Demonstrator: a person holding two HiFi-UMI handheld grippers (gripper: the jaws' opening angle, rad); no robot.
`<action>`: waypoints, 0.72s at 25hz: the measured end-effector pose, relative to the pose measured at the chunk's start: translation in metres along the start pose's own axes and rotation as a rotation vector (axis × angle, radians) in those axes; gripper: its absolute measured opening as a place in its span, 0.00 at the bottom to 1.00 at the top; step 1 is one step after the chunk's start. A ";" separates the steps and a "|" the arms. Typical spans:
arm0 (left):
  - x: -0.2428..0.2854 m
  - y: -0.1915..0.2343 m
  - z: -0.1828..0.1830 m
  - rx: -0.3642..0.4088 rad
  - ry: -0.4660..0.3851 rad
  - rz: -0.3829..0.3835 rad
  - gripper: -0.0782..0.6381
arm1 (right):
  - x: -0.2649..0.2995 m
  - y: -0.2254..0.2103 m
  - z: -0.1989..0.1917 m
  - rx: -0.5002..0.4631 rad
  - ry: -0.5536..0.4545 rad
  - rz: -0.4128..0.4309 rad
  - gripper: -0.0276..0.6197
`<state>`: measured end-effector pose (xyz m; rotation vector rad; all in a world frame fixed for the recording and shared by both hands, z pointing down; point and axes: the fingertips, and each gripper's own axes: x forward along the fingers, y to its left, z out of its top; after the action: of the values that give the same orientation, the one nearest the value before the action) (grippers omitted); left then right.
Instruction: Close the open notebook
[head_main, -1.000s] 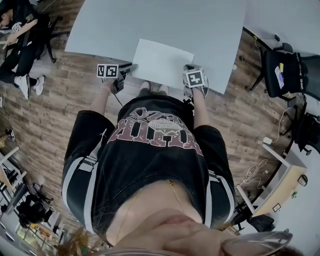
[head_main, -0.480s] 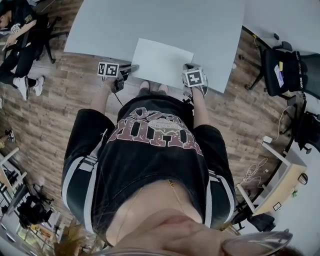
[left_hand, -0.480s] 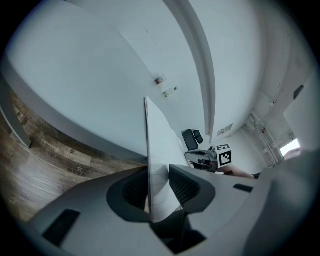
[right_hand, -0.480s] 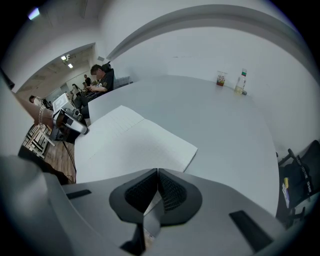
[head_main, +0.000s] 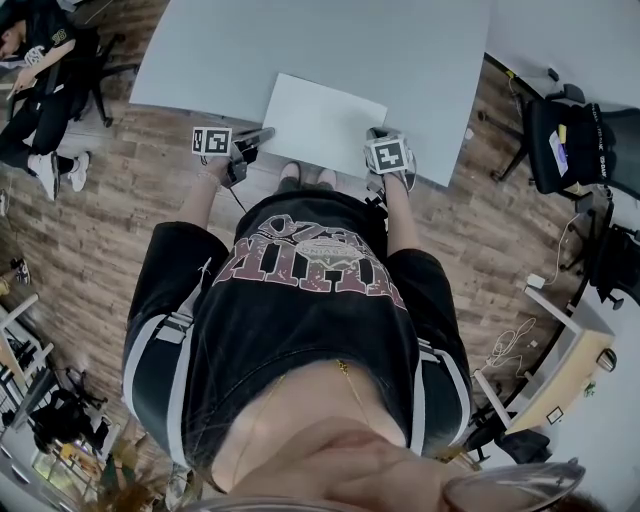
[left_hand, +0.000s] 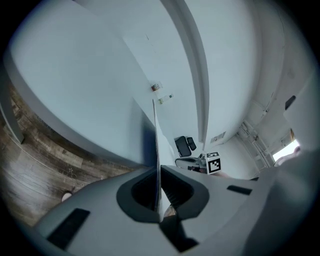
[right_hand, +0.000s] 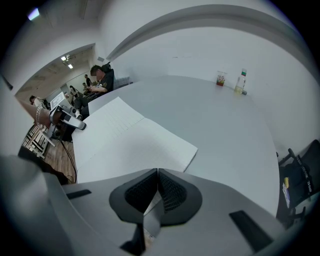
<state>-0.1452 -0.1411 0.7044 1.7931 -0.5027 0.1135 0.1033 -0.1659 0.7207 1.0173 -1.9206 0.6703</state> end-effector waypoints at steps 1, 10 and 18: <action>0.000 -0.001 0.000 0.000 -0.003 -0.001 0.18 | 0.000 0.000 -0.001 0.002 0.001 -0.001 0.07; -0.005 -0.015 0.002 0.001 -0.011 -0.023 0.18 | 0.001 0.002 0.000 0.010 -0.006 -0.002 0.07; -0.003 -0.033 0.006 -0.011 -0.016 -0.061 0.18 | 0.003 0.000 -0.001 0.013 -0.001 0.002 0.07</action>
<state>-0.1363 -0.1387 0.6716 1.7983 -0.4589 0.0544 0.1030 -0.1663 0.7245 1.0239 -1.9202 0.6842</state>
